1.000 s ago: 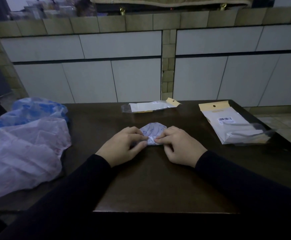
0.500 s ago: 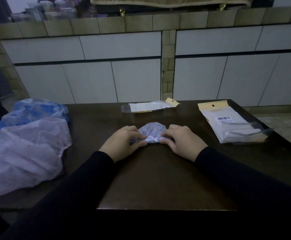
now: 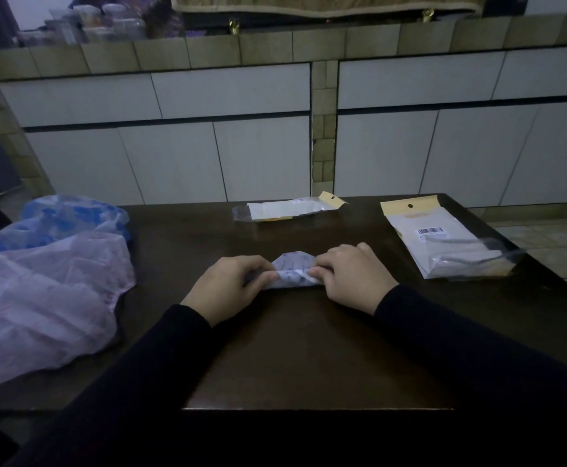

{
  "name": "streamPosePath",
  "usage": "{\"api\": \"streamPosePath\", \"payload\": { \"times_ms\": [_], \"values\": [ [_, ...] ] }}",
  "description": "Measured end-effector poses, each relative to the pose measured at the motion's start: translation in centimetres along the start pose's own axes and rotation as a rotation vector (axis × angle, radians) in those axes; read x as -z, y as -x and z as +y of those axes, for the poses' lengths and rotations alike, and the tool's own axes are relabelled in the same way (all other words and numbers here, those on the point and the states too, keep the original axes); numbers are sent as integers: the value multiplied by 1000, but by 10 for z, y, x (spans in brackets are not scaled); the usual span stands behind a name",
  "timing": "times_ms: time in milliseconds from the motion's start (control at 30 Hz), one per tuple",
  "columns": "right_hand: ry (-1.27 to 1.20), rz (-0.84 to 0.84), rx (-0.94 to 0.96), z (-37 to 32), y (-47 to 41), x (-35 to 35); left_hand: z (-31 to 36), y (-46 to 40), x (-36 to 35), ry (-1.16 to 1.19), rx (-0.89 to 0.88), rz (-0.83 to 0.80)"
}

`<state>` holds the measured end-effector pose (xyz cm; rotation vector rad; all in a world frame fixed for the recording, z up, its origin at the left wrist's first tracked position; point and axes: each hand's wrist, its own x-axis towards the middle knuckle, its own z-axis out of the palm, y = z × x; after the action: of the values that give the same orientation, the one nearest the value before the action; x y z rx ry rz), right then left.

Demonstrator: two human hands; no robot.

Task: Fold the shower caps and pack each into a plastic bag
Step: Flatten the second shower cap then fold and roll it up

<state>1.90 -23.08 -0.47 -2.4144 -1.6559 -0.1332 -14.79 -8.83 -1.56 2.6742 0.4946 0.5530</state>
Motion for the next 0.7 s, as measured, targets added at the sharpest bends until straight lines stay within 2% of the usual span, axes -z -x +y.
{"api": "streamPosePath", "payload": {
  "times_ms": [267, 400, 533, 633, 700],
  "values": [
    [-47, -60, -129, -1, -17, -2, 4, -6, 3, 12, 43, 25],
    [-30, -9, -145, -2, -17, -4, 1, -6, 1, -117, 9, 96],
    [-1, 132, -73, -4, -10, -3, -2, -8, -4, -259, -145, 220],
    [39, 239, 27, -3, -4, -2, -1, -8, -9, -275, -227, 196],
    [72, 223, 98, -3, -2, -3, 1, -7, -9, -263, -236, 181]
  ]
}}
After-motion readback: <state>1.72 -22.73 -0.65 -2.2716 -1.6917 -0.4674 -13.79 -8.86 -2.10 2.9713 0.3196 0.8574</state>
